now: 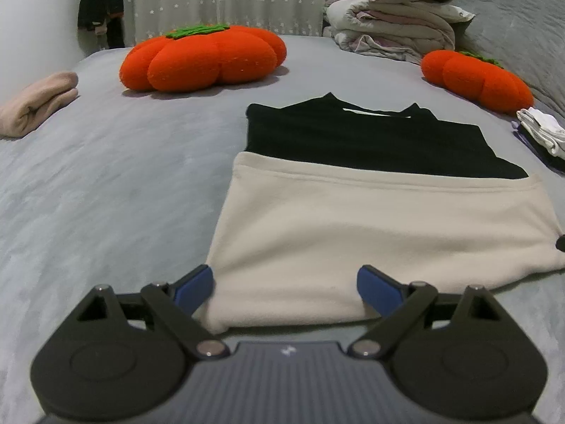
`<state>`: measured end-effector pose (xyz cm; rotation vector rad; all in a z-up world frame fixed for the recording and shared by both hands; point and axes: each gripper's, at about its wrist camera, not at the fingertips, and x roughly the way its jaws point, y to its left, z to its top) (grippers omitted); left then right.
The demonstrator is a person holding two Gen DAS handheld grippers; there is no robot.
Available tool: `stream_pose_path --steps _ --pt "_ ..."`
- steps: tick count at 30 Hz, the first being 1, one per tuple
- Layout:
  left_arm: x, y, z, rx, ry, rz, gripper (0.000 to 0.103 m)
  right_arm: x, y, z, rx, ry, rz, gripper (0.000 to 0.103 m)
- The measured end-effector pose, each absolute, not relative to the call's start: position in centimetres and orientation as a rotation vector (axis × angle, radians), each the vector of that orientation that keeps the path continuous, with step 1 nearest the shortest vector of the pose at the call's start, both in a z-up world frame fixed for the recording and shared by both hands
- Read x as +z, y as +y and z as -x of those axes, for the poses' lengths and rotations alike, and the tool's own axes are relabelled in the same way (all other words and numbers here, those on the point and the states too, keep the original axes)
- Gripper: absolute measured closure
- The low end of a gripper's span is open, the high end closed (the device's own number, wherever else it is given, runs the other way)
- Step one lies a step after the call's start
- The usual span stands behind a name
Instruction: Fold clothes
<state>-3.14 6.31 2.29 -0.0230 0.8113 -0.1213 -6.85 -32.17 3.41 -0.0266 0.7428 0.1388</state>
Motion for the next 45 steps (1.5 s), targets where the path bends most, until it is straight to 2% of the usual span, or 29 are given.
stream_pose_path --steps 13,15,16,26,37,43,44,45 --pt "2.6 10.4 2.7 0.032 0.836 0.086 0.011 3.6 -32.5 7.7 0.147 0.746 0.066 0.099" --pt "2.6 10.9 2.6 0.058 0.837 0.085 0.011 3.6 -32.4 7.9 0.114 0.739 0.093 0.076" --pt "2.6 11.0 2.6 0.060 0.839 0.089 0.011 3.7 -32.6 8.0 0.102 0.732 0.097 0.075" --pt "2.4 10.6 2.8 0.084 0.858 0.026 0.011 3.9 -33.7 8.0 0.118 0.742 0.042 0.075" --pt "2.6 10.5 3.1 0.082 0.856 0.001 0.011 3.0 -38.0 7.2 0.235 0.869 -0.442 0.073" --pt "2.9 9.8 3.5 0.092 0.834 -0.076 0.011 2.8 -37.3 7.3 0.234 0.872 -0.442 0.073" --pt "2.9 9.6 3.6 0.092 0.830 -0.086 0.011 2.8 -37.2 7.3 0.230 0.870 -0.441 0.074" --pt "2.9 9.6 3.6 0.092 0.830 -0.089 0.011 2.8 -37.2 7.3 0.226 0.868 -0.440 0.079"
